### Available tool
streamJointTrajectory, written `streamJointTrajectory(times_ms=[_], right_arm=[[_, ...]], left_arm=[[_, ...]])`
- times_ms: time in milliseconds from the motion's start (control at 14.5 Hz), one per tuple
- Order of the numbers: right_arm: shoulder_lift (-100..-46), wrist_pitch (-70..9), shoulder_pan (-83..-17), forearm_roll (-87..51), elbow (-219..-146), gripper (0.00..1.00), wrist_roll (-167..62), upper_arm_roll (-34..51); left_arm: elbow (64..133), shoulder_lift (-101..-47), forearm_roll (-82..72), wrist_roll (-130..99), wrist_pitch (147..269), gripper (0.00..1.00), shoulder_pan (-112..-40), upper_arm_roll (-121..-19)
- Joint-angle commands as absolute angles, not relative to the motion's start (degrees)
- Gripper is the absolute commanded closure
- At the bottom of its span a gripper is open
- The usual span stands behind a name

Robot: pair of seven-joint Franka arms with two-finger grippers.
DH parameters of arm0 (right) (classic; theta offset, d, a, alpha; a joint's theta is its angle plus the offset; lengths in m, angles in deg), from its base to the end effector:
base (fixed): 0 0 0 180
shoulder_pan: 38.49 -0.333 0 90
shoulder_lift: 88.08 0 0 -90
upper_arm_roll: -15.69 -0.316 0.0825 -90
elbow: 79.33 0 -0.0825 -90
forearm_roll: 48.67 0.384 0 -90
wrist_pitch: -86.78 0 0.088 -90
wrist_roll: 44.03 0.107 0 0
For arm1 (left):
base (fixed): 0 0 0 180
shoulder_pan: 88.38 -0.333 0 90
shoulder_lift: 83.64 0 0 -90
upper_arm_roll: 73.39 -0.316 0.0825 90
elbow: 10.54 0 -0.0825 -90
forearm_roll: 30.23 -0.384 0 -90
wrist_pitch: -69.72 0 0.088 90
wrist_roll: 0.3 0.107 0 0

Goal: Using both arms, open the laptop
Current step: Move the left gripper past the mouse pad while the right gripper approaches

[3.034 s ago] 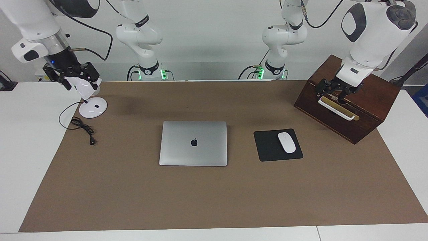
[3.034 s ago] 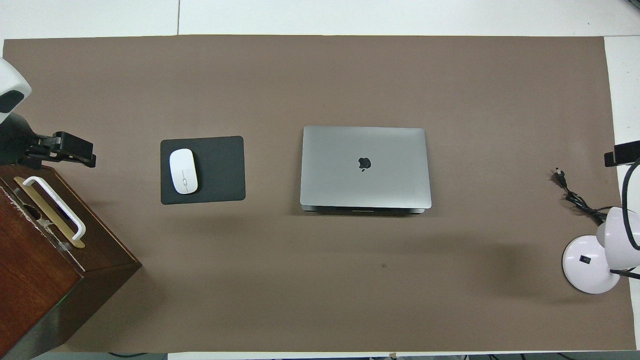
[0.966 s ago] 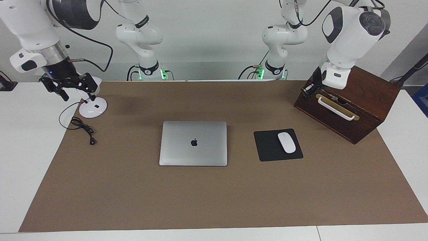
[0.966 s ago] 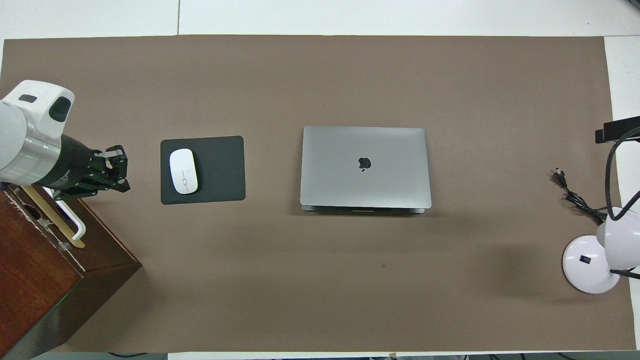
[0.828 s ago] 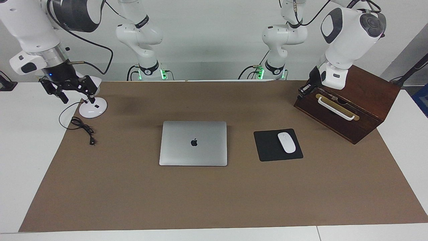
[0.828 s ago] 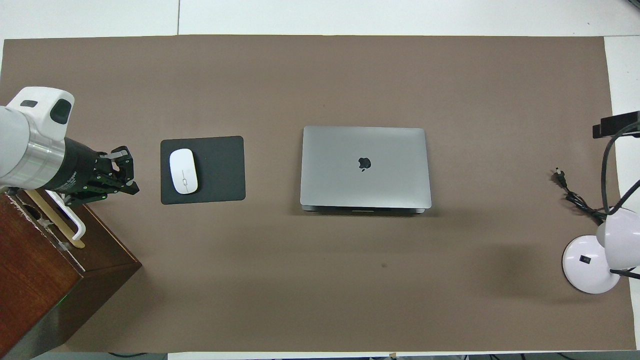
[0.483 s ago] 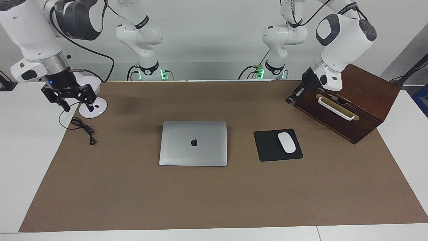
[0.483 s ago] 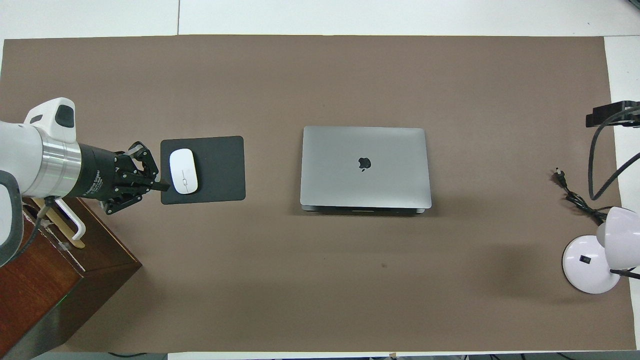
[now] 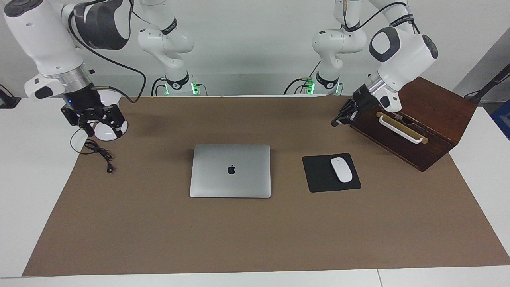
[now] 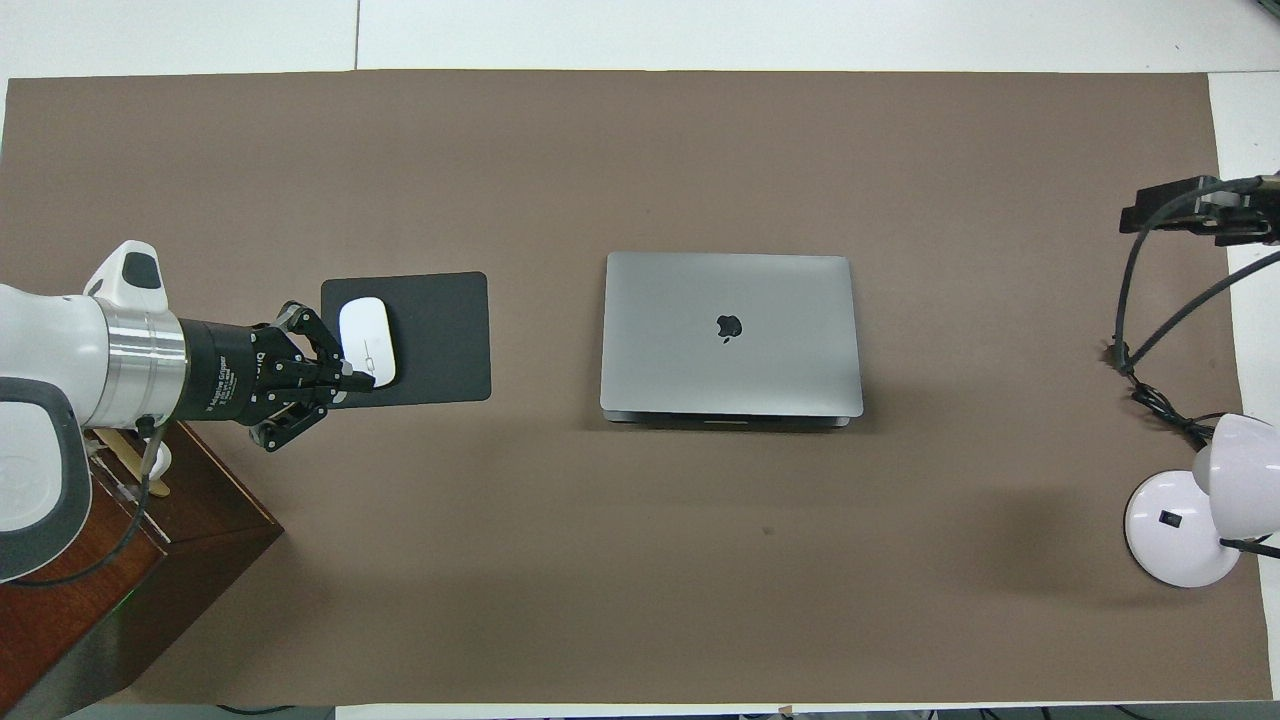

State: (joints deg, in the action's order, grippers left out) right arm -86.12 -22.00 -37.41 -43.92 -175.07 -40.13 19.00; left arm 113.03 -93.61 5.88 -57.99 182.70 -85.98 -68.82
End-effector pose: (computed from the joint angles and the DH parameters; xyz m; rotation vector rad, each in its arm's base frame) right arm 0.5906 -0.0388 0.5885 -3.0391 0.2491 -0.2964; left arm 0.4949 -0.1001 0.4829 2.2200 1.4269 -0.4188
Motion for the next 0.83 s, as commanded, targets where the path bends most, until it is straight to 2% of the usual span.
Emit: streamJointTrajectory(times_ms=[0,276,552,759], right_arm=[[-85.4,-24.8,-39.0,-41.3,-176.2,0.06,-34.5,18.9],[-85.3,-29.4,-41.7,-36.0,-178.3,0.03,-25.5,18.9],[-85.4,-35.6,-43.8,-29.4,-182.2,0.02,-18.7,19.2],[-86.3,-45.9,-45.6,-20.5,-188.4,0.0,-17.8,19.1]], left_arm=[[118.4,-95.3,12.7,-59.0,186.8,1.0,-86.1,-68.8],[123.0,-94.7,25.3,-59.1,190.7,1.0,-85.4,-68.8],[128.5,-93.6,36.3,-59.8,199.9,1.0,-82.4,-68.7],[129.4,-92.8,41.3,-67.9,207.3,1.0,-77.6,-68.7]])
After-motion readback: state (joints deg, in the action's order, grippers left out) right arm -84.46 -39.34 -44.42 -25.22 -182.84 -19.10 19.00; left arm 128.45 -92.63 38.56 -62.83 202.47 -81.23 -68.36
